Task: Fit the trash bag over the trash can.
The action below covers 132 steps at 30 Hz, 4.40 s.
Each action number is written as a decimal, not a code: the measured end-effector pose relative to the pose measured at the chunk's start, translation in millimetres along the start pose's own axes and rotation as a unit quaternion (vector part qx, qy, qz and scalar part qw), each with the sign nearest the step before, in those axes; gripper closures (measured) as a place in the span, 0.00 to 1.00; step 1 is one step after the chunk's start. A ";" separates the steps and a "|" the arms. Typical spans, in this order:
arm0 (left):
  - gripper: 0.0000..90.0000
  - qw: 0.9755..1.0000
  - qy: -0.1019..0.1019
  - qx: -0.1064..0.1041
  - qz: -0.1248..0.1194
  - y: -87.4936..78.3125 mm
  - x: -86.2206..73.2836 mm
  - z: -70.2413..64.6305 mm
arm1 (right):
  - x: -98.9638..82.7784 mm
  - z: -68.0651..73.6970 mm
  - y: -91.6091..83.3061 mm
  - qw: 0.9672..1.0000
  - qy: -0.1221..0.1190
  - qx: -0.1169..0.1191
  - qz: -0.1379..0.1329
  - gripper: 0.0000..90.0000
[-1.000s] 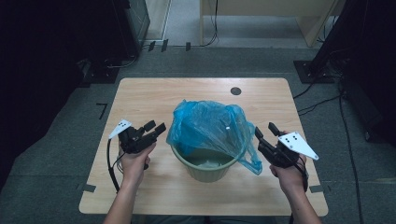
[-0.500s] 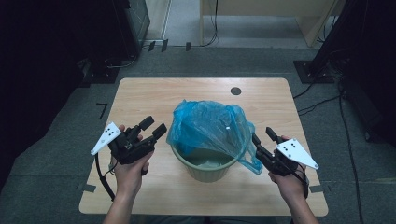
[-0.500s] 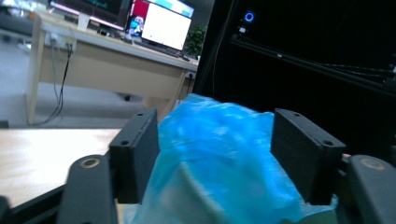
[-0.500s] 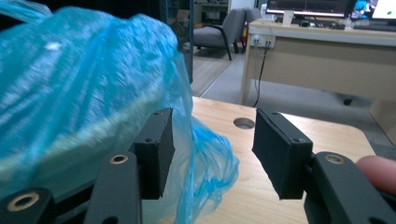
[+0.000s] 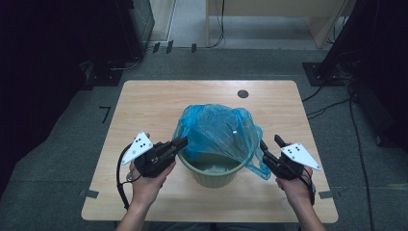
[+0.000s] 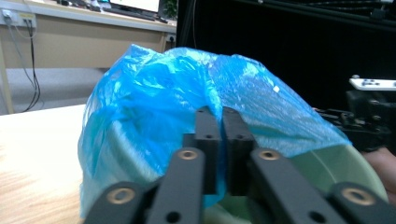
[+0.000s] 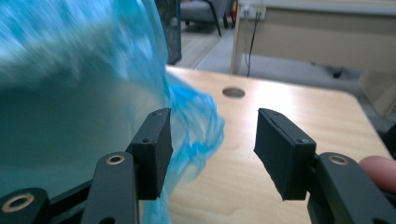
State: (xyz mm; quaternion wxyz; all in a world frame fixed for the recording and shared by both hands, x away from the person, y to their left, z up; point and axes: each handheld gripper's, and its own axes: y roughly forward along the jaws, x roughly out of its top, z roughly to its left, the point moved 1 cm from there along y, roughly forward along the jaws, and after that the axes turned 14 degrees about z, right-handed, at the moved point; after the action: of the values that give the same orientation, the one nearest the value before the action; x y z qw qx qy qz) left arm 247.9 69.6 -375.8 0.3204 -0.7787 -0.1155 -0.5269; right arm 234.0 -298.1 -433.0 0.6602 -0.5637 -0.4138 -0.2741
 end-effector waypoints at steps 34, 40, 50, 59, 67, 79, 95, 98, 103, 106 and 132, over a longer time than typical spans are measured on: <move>1.00 0.998 -0.022 -0.035 0.037 -19.3 -58.8 28.1 | -6.5 -10.5 -1.9 0.998 0.053 0.032 -0.019 0.82; 0.98 0.999 -0.017 -0.030 0.015 -25.8 -53.4 24.4 | 6.7 -5.4 -25.8 0.989 0.035 0.123 -0.072 0.63; 0.97 0.999 -0.014 -0.035 0.009 -27.4 -52.5 22.7 | -6.3 8.9 -3.3 0.992 0.014 0.125 0.025 0.75; 0.97 0.997 -0.010 -0.070 0.042 -18.4 -56.9 21.2 | -22.4 19.8 15.6 0.989 -0.032 0.116 0.086 1.00; 1.00 0.993 -0.014 -0.100 0.056 -14.1 -60.3 22.0 | -32.4 16.3 28.0 0.989 -0.052 0.095 0.105 1.00; 1.00 0.986 -0.008 -0.132 0.099 -9.1 -67.0 32.2 | -32.6 18.6 25.4 0.987 -0.072 0.099 0.101 1.00; 0.99 0.989 -0.029 -0.071 0.123 7.3 -81.0 47.3 | -36.7 27.7 29.1 0.986 -0.100 0.093 0.100 1.00; 0.98 0.987 -0.049 -0.090 0.126 5.5 -79.0 46.5 | -38.3 28.6 32.1 0.985 -0.100 0.096 0.105 1.00; 0.97 0.988 -0.023 -0.083 0.127 3.2 -71.3 35.6 | -45.6 27.6 41.3 0.981 -0.098 0.100 0.132 1.00; 0.98 0.988 -0.038 -0.093 0.120 4.6 -75.9 40.5 | -45.4 28.3 42.7 0.981 -0.097 0.102 0.135 1.00; 0.95 0.983 -0.050 -0.067 0.161 22.9 -96.8 61.4 | -49.3 31.3 43.0 0.976 -0.123 0.102 0.150 1.00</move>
State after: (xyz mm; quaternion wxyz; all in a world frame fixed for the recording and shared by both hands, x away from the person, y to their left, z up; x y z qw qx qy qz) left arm 265.1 105.5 -485.7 0.3416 -0.8324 0.0308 -0.4354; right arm 237.2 -263.7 -496.7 0.6921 -0.5785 -0.4278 -0.0569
